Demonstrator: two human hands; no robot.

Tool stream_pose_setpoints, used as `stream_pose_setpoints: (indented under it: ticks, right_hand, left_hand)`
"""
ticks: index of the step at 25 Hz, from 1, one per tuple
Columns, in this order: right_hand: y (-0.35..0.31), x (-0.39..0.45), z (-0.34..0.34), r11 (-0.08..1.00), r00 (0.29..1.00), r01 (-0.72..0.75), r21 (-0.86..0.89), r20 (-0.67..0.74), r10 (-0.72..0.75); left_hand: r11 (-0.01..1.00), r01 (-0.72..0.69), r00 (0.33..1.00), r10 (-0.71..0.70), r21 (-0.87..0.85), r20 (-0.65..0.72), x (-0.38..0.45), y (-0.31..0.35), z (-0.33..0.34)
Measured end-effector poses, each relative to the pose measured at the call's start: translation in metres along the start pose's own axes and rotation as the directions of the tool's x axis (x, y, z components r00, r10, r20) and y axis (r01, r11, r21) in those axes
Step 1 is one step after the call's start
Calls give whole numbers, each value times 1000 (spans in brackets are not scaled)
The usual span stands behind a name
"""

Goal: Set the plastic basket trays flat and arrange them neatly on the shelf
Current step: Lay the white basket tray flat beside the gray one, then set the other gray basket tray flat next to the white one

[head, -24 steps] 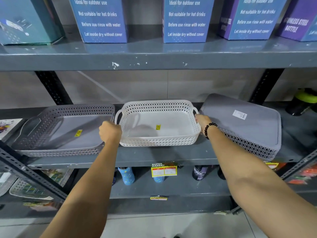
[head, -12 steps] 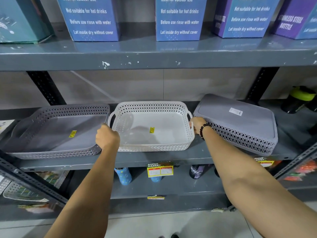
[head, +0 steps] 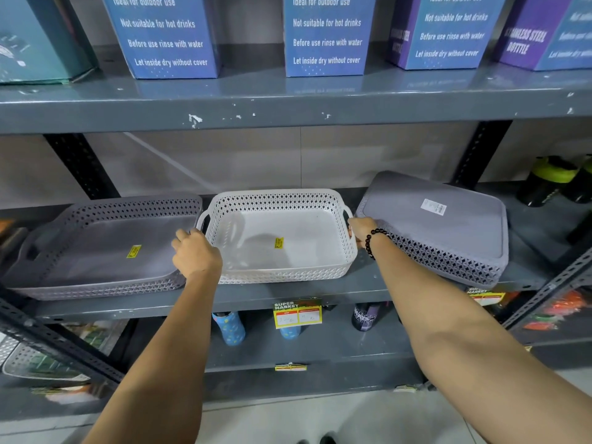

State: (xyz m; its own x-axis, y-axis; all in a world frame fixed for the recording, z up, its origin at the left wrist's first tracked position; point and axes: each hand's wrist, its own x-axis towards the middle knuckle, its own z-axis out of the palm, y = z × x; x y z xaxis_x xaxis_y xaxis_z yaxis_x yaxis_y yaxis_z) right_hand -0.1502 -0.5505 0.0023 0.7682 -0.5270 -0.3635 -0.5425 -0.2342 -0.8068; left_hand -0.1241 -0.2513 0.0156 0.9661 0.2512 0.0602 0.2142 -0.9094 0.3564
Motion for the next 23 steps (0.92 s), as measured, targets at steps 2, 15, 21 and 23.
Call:
stream_pose_setpoints:
  ticks: [2,15,21,23]
  right_hand:
    - [0,-2,-2,996,997,34,-76,-64,-39]
    - [14,-25,-85,882,817,151,-446,-446,-366]
    - [65,-2,-171,864,797,79,-497,-489,-354]
    - [81,10,-199,853,816,45,-519,-473,-331]
  left_hand:
    - [1000,-13,1000,13,0,-24,0,5,0]
    - [880,-385,915,404,-277,11,-43,158,39]
    - [799,-487,842,537,-353,53,-85,264,72]
    - [801,-500,833,549,-329,71,-88,291,83]
